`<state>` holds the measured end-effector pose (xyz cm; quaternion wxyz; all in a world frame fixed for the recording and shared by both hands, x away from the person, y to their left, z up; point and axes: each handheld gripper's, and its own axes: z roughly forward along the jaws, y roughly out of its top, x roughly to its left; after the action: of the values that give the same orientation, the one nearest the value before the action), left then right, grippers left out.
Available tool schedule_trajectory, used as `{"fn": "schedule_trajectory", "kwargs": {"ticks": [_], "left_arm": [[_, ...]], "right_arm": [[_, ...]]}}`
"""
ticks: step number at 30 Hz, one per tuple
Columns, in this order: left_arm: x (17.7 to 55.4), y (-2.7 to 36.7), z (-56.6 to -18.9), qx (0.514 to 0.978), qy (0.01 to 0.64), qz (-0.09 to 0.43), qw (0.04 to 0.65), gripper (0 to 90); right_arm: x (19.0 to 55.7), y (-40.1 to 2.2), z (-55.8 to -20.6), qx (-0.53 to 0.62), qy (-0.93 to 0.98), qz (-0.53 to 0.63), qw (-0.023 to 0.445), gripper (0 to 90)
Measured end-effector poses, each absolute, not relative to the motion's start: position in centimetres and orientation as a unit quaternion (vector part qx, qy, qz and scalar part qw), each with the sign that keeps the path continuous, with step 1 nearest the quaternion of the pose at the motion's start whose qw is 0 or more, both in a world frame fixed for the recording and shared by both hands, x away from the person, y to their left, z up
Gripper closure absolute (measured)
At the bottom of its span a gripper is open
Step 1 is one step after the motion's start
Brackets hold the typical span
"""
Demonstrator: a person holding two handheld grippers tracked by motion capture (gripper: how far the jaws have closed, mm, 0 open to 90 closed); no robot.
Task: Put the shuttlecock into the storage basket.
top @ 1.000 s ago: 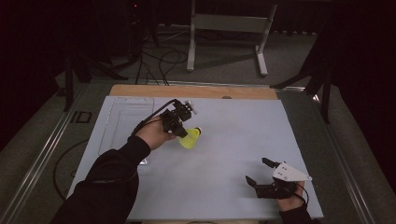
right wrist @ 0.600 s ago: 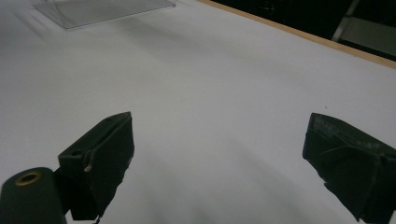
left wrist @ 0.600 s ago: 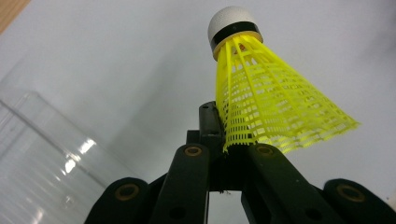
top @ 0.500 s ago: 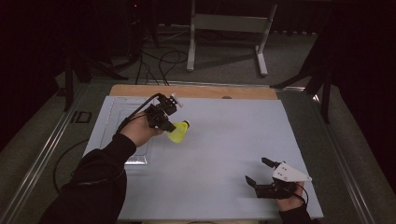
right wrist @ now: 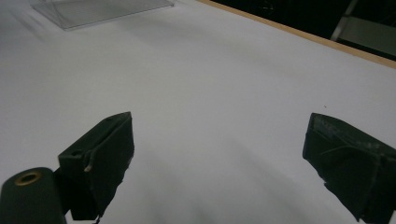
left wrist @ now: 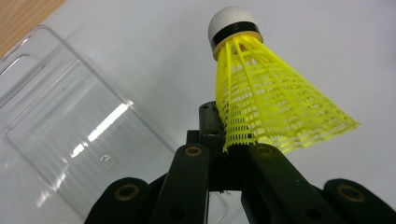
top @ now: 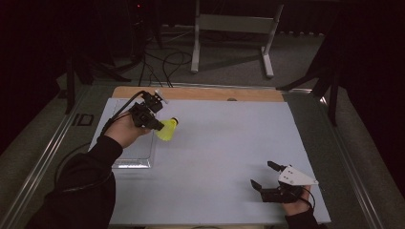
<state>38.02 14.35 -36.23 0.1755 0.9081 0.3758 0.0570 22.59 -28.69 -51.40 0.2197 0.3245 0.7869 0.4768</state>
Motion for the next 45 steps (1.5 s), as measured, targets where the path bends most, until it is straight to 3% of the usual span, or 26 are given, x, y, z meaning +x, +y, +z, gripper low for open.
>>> {"fn": "schedule_trajectory", "kwargs": {"ticks": [19,45], "left_arm": [[38.3,19.9,-36.0,0.868,0.452,0.084,0.186,90.0],[39.1,21.7,-40.7,0.841,0.498,0.086,0.19,90.0]], "right_arm": [[22.7,-28.5,-51.5,0.325,0.789,0.474,0.217,9.2],[22.7,-28.5,-51.6,0.324,0.789,0.476,0.215,9.2]]}}
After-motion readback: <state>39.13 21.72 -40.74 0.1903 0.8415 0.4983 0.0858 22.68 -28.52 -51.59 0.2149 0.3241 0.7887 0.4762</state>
